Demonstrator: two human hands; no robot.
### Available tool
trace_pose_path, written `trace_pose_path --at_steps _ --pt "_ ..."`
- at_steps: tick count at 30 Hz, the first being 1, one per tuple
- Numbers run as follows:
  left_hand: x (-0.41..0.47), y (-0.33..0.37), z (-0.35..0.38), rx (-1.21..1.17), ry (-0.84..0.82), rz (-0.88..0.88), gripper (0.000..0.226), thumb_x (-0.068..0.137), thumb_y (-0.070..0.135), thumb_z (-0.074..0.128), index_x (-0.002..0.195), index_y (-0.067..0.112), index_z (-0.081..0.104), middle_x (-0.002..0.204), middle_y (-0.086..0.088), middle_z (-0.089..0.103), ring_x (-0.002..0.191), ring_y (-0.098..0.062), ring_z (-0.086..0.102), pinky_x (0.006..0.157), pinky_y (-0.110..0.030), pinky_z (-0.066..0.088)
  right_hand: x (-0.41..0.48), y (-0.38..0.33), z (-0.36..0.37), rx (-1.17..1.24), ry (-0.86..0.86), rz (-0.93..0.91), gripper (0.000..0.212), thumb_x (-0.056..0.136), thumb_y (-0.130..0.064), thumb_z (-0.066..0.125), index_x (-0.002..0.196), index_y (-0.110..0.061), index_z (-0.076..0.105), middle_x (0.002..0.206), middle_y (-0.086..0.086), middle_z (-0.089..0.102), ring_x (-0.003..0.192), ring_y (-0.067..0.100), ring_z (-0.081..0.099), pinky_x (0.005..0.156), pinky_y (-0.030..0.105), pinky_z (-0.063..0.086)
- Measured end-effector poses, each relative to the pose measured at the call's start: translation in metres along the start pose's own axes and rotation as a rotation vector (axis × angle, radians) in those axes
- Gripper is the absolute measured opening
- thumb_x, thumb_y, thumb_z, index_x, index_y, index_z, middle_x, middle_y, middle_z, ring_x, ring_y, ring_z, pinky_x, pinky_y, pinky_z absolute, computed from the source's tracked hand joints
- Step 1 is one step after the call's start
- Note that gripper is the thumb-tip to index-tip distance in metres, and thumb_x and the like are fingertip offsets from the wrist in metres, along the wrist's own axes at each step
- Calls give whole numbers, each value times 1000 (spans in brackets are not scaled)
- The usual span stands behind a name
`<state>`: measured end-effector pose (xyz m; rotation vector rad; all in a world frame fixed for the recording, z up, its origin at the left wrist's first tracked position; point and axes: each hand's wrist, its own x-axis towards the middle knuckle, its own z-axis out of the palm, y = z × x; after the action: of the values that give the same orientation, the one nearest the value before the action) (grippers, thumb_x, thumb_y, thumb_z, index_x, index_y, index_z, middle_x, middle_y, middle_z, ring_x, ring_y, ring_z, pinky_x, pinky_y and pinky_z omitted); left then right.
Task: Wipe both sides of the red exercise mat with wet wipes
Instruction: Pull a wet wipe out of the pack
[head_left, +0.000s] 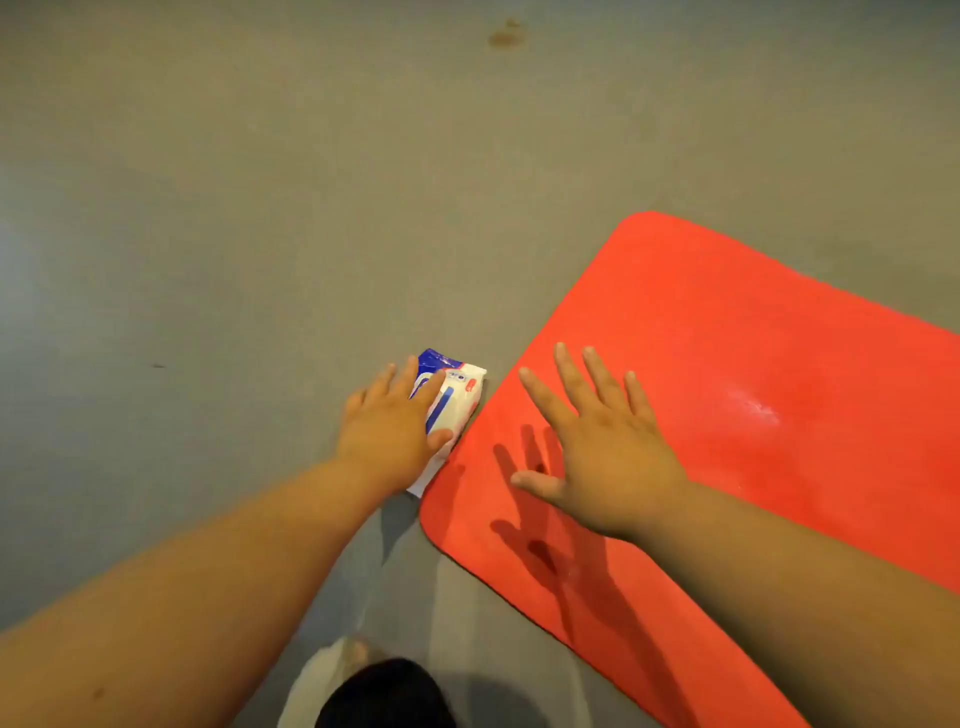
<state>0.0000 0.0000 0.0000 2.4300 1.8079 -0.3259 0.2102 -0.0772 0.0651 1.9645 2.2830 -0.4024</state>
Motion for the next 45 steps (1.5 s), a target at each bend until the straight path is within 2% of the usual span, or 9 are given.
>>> trace_pose_path --at_steps 5,14,16,18,21,23,30,37,45 --pt "14 -11 28 -402 -36 -111 52 82 53 64 120 18 55 126 -3 57 110 -26 52 90 -36 44 32 -24 22 1 -144 -51 81 92 -54 43 150 -33 -9 158 -8 -15 145 23 -14 115 53 -3" --pt "17 -21 14 -770 -73 -223 19 87 33 55 83 15 61 84 -3 67 78 -25 59 69 -34 46 48 -50 41 47 -362 -15 71 96 -43 39 151 -30 -4 158 -11 -12 147 21 -8 115 53 2" --pt "23 -32 18 -844 -45 -264 24 96 25 41 90 12 60 93 -10 68 80 -26 56 66 -32 41 47 -55 44 73 -394 13 70 96 -41 39 151 -31 -2 158 -12 -10 147 21 -6 115 54 3" --pt "25 -47 23 -892 -25 -268 34 100 19 38 131 18 49 111 -6 61 90 -25 55 71 -29 39 44 -62 48 89 -441 38 68 96 -38 39 151 -33 -2 158 -13 -9 147 20 -5 114 54 3" --pt "20 -65 27 -477 -69 -86 75 94 13 50 153 33 6 150 -5 32 132 -31 39 98 -40 38 41 -72 50 123 -463 84 67 97 -36 38 151 -32 -2 158 -13 -9 147 20 -4 115 54 5" --pt "18 -69 38 -54 8 226 77 92 21 53 152 34 7 161 5 4 147 -24 8 116 -47 12 43 -78 50 145 -460 99 67 97 -35 37 151 -31 -3 158 -13 -9 147 20 -4 116 54 6" --pt "21 -36 33 -176 92 501 46 92 36 36 131 19 55 129 -1 56 112 -26 52 89 -39 41 56 -84 63 215 -443 71 69 96 -26 37 151 -29 -4 158 -12 -10 147 18 -5 116 53 7" --pt "31 -26 42 -268 52 262 40 97 23 49 136 15 47 135 -6 47 121 -21 45 101 -29 33 61 -61 70 237 -406 -1 73 92 -19 38 151 -29 -3 159 -13 -4 147 15 -1 116 49 7" --pt "39 -26 25 -275 17 102 32 100 30 45 125 14 58 126 -6 49 107 -19 53 88 -24 38 59 -49 71 316 -377 -11 78 90 -23 45 151 -30 -4 159 -9 9 147 15 -1 116 48 9"
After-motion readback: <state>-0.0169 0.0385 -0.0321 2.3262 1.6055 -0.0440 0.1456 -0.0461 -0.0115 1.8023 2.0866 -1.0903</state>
